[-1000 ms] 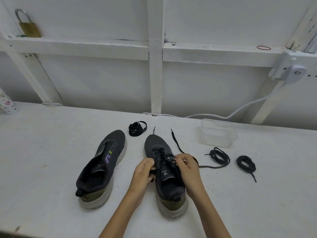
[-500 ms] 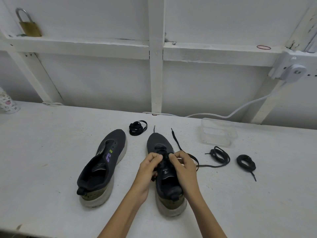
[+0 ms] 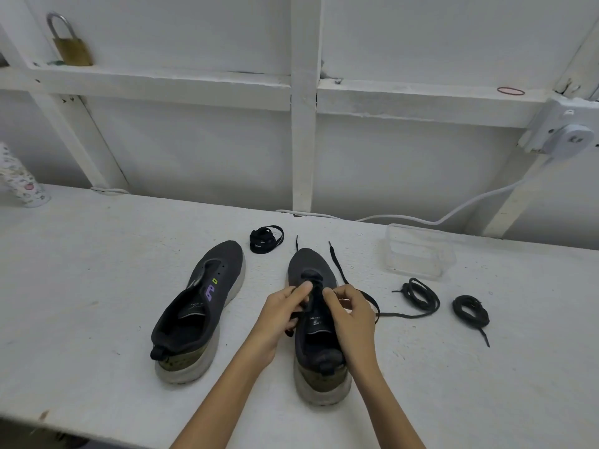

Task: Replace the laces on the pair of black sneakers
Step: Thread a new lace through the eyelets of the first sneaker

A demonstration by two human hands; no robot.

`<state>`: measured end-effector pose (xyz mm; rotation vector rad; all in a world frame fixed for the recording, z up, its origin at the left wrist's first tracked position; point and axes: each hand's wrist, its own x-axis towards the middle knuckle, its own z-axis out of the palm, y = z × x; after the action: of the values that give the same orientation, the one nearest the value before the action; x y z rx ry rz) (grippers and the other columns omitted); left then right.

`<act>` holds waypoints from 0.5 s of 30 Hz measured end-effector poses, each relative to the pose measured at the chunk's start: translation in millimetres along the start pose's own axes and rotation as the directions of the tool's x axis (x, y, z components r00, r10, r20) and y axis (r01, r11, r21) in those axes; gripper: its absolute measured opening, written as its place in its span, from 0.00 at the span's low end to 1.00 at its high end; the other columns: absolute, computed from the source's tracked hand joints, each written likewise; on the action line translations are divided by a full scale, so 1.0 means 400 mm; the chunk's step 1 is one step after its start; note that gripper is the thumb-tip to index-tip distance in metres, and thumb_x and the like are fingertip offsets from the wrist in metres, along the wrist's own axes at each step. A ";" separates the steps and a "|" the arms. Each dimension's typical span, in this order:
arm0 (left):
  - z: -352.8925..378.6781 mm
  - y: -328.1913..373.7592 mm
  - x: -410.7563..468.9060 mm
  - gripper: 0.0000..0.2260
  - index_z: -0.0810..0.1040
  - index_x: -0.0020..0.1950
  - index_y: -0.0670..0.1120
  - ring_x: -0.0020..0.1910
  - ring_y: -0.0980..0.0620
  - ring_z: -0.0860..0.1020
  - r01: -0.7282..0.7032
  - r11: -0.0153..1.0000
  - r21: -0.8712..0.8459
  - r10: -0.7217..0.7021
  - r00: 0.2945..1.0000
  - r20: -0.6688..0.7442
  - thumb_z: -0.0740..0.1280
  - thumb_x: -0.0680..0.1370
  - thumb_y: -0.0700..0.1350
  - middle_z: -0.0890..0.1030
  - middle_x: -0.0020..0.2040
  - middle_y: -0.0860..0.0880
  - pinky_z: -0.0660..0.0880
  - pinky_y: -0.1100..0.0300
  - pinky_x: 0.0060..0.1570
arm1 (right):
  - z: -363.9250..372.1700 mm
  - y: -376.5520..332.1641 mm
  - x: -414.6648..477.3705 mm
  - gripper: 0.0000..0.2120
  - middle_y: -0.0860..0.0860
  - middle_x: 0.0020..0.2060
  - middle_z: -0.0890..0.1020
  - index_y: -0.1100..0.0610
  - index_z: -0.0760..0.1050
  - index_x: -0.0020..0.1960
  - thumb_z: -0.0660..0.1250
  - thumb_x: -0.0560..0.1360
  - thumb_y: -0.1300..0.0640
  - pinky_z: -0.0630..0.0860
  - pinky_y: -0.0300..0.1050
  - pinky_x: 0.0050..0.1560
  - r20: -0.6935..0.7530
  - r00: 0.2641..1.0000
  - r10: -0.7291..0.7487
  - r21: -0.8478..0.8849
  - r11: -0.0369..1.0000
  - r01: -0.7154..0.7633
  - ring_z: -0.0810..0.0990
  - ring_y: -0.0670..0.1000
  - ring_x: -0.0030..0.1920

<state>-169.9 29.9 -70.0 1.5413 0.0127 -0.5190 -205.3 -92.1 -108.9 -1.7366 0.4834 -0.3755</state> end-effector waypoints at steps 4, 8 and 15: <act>0.024 -0.015 -0.007 0.13 0.69 0.38 0.45 0.25 0.62 0.72 -0.031 0.991 -0.130 0.022 0.998 -0.064 0.61 0.82 0.45 0.73 0.25 0.57 0.67 0.72 0.26 | 0.002 0.003 -0.003 0.09 0.50 0.39 0.81 0.55 0.76 0.39 0.66 0.78 0.59 0.76 0.49 0.46 -0.076 0.996 0.048 0.152 0.988 -0.036 0.80 0.52 0.43; 0.044 -0.038 -0.018 0.12 0.70 0.37 0.45 0.33 0.58 0.77 -0.044 0.944 -0.328 -0.013 0.986 -0.169 0.62 0.81 0.44 0.77 0.33 0.53 0.72 0.68 0.34 | 0.008 0.005 -0.017 0.07 0.51 0.47 0.79 0.56 0.76 0.42 0.64 0.78 0.63 0.75 0.44 0.48 -0.187 0.972 0.142 0.318 0.945 -0.077 0.79 0.52 0.46; 0.041 -0.046 -0.014 0.09 0.73 0.42 0.43 0.33 0.58 0.76 -0.067 0.944 -0.322 0.003 0.981 -0.196 0.62 0.81 0.44 0.77 0.34 0.51 0.72 0.67 0.36 | 0.006 0.009 -0.019 0.07 0.58 0.45 0.81 0.59 0.77 0.42 0.65 0.79 0.60 0.76 0.49 0.47 -0.142 0.969 0.200 0.398 0.908 -0.129 0.79 0.54 0.44</act>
<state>-186.1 17.1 -84.9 1.2569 0.2114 -0.3179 -211.1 -86.6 -112.9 -1.2742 0.6372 -0.4740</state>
